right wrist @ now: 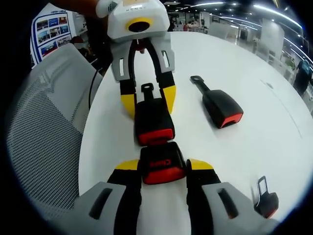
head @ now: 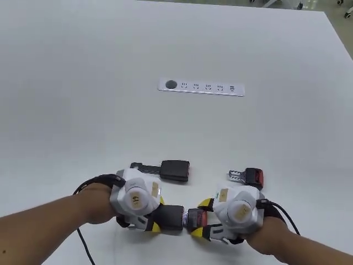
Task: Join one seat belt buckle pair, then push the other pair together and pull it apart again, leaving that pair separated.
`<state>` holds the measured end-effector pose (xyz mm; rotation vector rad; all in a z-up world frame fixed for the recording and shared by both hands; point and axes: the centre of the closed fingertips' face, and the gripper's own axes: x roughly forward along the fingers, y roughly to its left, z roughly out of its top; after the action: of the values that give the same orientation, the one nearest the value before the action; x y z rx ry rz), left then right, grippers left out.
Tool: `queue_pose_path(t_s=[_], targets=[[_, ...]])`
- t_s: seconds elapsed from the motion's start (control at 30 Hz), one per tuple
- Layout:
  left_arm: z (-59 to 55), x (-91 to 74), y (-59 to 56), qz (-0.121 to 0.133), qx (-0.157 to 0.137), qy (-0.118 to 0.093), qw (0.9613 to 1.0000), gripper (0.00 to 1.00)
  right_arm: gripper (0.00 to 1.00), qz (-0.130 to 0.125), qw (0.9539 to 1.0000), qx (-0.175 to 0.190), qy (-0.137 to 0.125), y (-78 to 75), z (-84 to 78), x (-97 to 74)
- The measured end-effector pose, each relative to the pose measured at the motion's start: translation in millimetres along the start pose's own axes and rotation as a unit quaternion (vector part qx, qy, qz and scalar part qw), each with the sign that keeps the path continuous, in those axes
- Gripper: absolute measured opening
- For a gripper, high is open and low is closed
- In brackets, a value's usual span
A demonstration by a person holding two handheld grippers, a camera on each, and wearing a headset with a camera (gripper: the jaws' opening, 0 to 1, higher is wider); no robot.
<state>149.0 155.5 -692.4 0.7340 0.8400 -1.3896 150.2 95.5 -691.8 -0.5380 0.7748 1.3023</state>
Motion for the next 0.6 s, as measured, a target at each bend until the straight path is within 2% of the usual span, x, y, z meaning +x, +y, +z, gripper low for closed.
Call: queue_pose_path(t_s=[0.23,0.5,0.6], targets=[[1.0,0.0,0.0,0.003,-0.006,-0.009,0.9999,0.32,0.33,0.003,1.0,0.0,0.0,-0.3,-0.5,-1.2],[0.5,-0.4,0.9,0.005,-0.006,-0.032,0.9994,0.32,0.33,0.004,0.9999,0.0,-0.01,-1.0,-1.2,-0.7],[0.3,-0.4,1.3,0.005,-0.005,-0.04,0.9992,0.32,0.33,0.005,0.9999,-0.013,-0.003,0.7,-1.3,-1.4]])
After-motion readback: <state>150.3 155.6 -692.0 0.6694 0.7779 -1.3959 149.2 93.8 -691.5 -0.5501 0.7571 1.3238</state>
